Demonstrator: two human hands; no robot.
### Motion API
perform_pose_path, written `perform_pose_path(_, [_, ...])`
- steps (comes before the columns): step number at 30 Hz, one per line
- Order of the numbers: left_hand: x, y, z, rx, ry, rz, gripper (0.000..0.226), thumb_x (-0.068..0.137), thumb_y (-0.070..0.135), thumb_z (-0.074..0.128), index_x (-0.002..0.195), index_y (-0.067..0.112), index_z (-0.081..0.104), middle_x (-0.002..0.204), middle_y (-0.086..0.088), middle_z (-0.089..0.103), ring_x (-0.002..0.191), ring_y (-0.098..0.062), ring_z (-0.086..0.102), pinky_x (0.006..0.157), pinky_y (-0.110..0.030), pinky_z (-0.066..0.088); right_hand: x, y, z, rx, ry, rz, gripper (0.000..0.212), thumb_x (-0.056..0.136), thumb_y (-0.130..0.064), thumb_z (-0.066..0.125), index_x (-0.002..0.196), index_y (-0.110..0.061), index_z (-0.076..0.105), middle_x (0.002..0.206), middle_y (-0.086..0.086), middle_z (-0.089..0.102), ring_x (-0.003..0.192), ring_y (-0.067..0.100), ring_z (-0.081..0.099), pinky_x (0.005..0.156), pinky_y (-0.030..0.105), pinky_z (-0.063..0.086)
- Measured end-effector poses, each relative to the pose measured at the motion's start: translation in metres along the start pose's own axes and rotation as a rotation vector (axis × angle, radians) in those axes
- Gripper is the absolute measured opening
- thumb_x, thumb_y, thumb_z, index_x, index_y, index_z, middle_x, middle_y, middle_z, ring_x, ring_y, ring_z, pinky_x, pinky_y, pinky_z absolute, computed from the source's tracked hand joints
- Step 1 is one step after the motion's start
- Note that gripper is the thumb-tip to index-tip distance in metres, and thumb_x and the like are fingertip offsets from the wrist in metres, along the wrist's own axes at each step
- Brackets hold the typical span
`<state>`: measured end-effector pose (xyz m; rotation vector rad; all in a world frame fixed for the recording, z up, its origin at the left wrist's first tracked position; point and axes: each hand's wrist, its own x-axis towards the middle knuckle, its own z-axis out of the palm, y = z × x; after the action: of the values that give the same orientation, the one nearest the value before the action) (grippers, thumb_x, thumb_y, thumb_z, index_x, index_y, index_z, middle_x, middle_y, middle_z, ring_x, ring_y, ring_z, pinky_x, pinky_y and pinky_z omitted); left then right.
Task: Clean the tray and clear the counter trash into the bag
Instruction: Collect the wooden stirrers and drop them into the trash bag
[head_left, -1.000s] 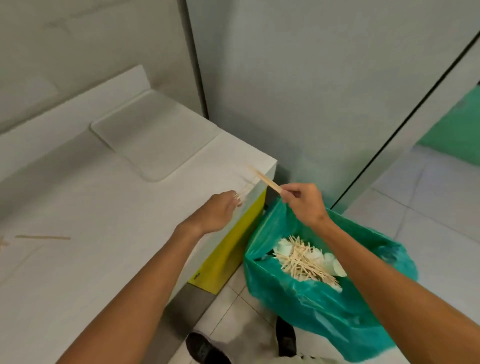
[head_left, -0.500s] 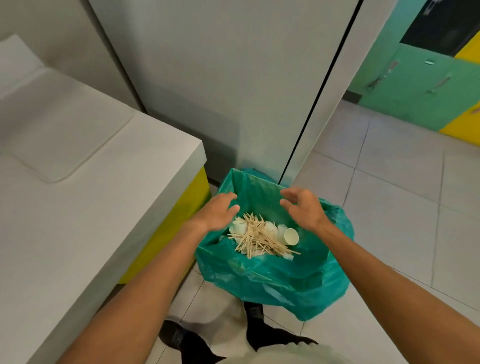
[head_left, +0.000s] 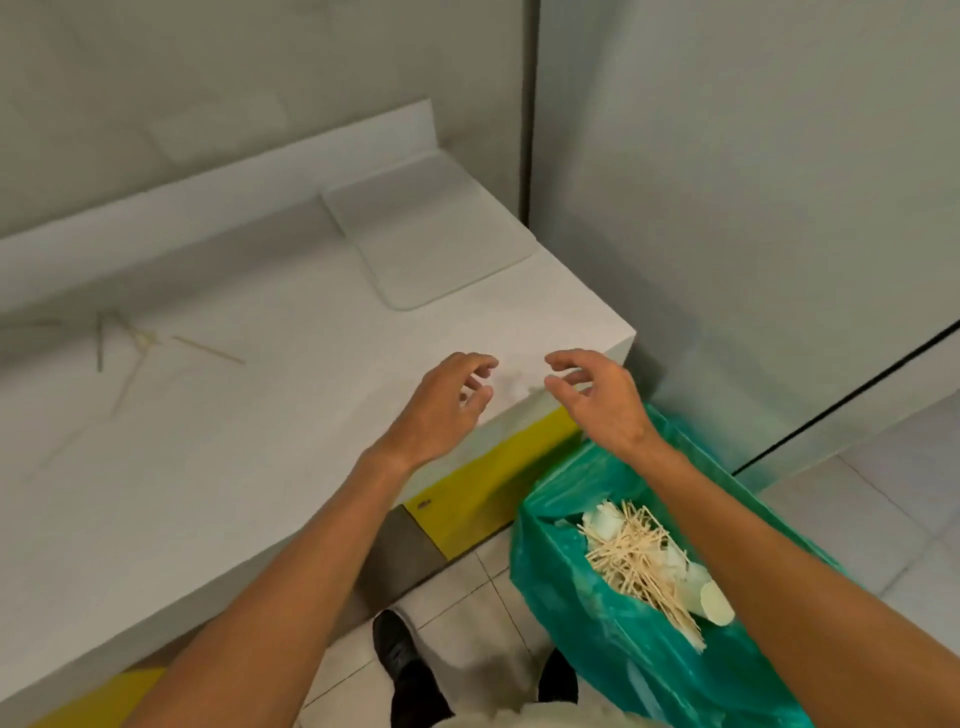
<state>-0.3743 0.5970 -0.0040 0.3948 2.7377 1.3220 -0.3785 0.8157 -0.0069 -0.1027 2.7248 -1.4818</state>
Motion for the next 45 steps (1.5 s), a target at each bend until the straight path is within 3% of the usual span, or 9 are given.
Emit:
perform_pose_path(5, [-0.045, -0.056, -0.085, 0.071, 0.185, -0.135, 0.032, 0.096, 0.022, 0.059, 0.128, 0.026, 0.056, 0.117, 0.011, 0.056, 0.103, -0.003, 0.055, 0.083, -0.014, 0.044, 0.039, -0.059, 0.081, 0.018, -0.187, -0.139, 0.026, 0.09, -0.023, 0.069, 0.115, -0.024, 0.066, 0.112, -0.007, 0.064, 0.084, -0.001, 0.06, 0.07, 0.004, 0.045])
perform_pose_path(12, [-0.109, -0.132, -0.178, 0.172, 0.361, -0.329, 0.034, 0.093, 0.022, 0.063, 0.126, 0.028, 0.056, 0.117, 0.012, 0.054, 0.102, -0.003, 0.054, 0.081, -0.011, 0.04, 0.069, -0.128, 0.191, -0.013, -0.434, -0.265, 0.033, 0.089, -0.023, 0.071, 0.121, -0.023, 0.064, 0.115, -0.004, 0.062, 0.096, 0.013, 0.061, 0.087, 0.026, 0.052])
perform_pose_path(17, [-0.152, -0.189, -0.234, 0.326, 0.533, -0.523, 0.04, 0.091, 0.018, 0.064, 0.13, 0.018, 0.054, 0.124, 0.0, 0.054, 0.115, -0.02, 0.051, 0.1, -0.035, 0.043, 0.09, -0.165, 0.268, -0.09, -0.499, -0.295, 0.043, 0.088, -0.023, 0.07, 0.13, -0.022, 0.058, 0.124, -0.001, 0.06, 0.11, 0.012, 0.056, 0.099, 0.029, 0.046])
perform_pose_path(23, [-0.2, -0.248, -0.3, 0.413, 0.601, -0.766, 0.028, 0.089, 0.011, 0.066, 0.116, 0.007, 0.065, 0.114, -0.016, 0.057, 0.112, -0.032, 0.053, 0.091, -0.033, 0.045, 0.113, -0.199, 0.342, -0.143, -0.412, -0.259, 0.047, 0.087, -0.023, 0.069, 0.132, -0.02, 0.056, 0.129, 0.003, 0.06, 0.122, 0.021, 0.054, 0.106, 0.043, 0.043])
perform_pose_path(25, [-0.21, -0.262, -0.316, 0.41, 0.581, -0.771, 0.009, 0.085, 0.009, 0.065, 0.078, 0.015, 0.066, 0.087, -0.008, 0.055, 0.092, -0.032, 0.058, 0.068, -0.022, 0.04, 0.12, -0.213, 0.362, -0.171, -0.386, -0.263, 0.045, 0.087, -0.022, 0.07, 0.13, -0.018, 0.057, 0.128, 0.004, 0.062, 0.123, 0.024, 0.054, 0.106, 0.045, 0.041])
perform_pose_path(27, [-0.215, -0.275, -0.325, 0.377, 0.596, -0.746, 0.025, 0.084, 0.007, 0.064, 0.064, 0.02, 0.06, 0.075, -0.002, 0.052, 0.079, -0.027, 0.058, 0.061, -0.018, 0.035, 0.123, -0.223, 0.381, -0.212, -0.382, -0.271, 0.043, 0.085, -0.022, 0.072, 0.126, -0.017, 0.06, 0.126, 0.004, 0.064, 0.122, 0.026, 0.054, 0.105, 0.048, 0.041])
perform_pose_path(33, [-0.198, -0.295, -0.334, 0.508, 0.578, -0.69, 0.016, 0.085, -0.004, 0.056, 0.079, 0.008, 0.065, 0.083, -0.006, 0.06, 0.081, -0.028, 0.056, 0.068, -0.039, 0.047, 0.129, -0.234, 0.413, -0.194, -0.375, -0.312, 0.024, 0.079, -0.017, 0.076, 0.1, -0.013, 0.066, 0.095, 0.004, 0.067, 0.093, 0.026, 0.061, 0.088, 0.047, 0.05])
perform_pose_path(38, [-0.171, -0.31, -0.333, 0.733, 0.477, -0.709, 0.021, 0.089, -0.006, 0.045, 0.104, 0.004, 0.056, 0.105, -0.012, 0.055, 0.094, -0.029, 0.049, 0.07, -0.031, 0.03, 0.144, -0.243, 0.422, -0.162, -0.451, -0.28, 0.032, 0.081, -0.013, 0.069, 0.113, -0.017, 0.067, 0.091, -0.005, 0.066, 0.091, 0.018, 0.063, 0.09, 0.043, 0.052])
perform_pose_path(45, [-0.132, -0.329, -0.355, 0.709, 0.411, -0.549, 0.023, 0.087, -0.008, 0.044, 0.103, 0.005, 0.055, 0.105, -0.013, 0.052, 0.094, -0.031, 0.046, 0.072, -0.032, 0.028, 0.168, -0.247, 0.431, -0.223, -0.52, -0.397, 0.023, 0.086, -0.008, 0.062, 0.104, -0.017, 0.072, 0.089, -0.007, 0.07, 0.091, 0.015, 0.065, 0.09, 0.041, 0.052])
